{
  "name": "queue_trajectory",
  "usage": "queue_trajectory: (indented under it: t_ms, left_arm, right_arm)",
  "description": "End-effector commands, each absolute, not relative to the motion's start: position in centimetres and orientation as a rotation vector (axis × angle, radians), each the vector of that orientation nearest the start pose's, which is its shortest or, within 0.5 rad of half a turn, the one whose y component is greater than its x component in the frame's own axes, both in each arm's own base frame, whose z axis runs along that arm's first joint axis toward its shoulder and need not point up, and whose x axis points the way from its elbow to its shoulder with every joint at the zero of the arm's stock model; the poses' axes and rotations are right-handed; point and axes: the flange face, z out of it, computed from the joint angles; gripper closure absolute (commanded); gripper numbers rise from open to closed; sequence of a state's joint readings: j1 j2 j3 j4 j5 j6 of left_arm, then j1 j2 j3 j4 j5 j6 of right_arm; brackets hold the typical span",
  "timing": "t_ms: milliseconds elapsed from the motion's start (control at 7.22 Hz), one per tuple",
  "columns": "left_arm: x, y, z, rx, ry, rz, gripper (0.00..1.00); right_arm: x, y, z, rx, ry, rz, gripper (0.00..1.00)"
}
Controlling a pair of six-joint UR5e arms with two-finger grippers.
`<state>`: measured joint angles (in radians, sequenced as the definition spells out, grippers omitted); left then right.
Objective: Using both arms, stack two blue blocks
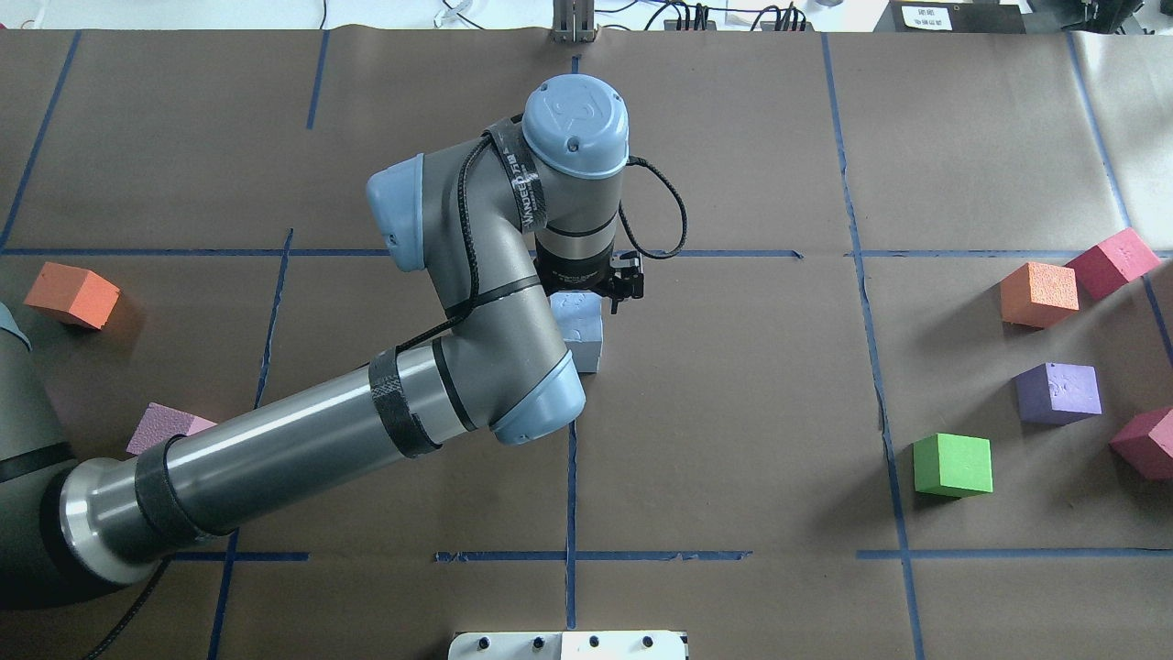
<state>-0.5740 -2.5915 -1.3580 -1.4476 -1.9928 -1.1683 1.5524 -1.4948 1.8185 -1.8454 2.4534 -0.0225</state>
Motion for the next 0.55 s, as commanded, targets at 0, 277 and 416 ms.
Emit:
queue_trajectory:
  t_ms: [0, 277, 416]
  left_arm:
    - [59.3, -49.5, 10.6, -0.042, 0.788, -0.026, 0.0]
    - [57.7, -50.1, 9.9, -0.03, 0.795, -0.04, 0.0]
    - [54.8, -50.5, 9.3, -0.015, 0.809, -0.054, 0.0]
  right_arm:
    - [4.7, -50.9, 52.0, 0.047, -0.882, -0.059, 0.0]
    - [4.7, -50.8, 52.1, 0.045, -0.88, -0.059, 0.0]
    - [4.7, -50.6, 52.6, 0.038, -0.88, -0.06, 0.0]
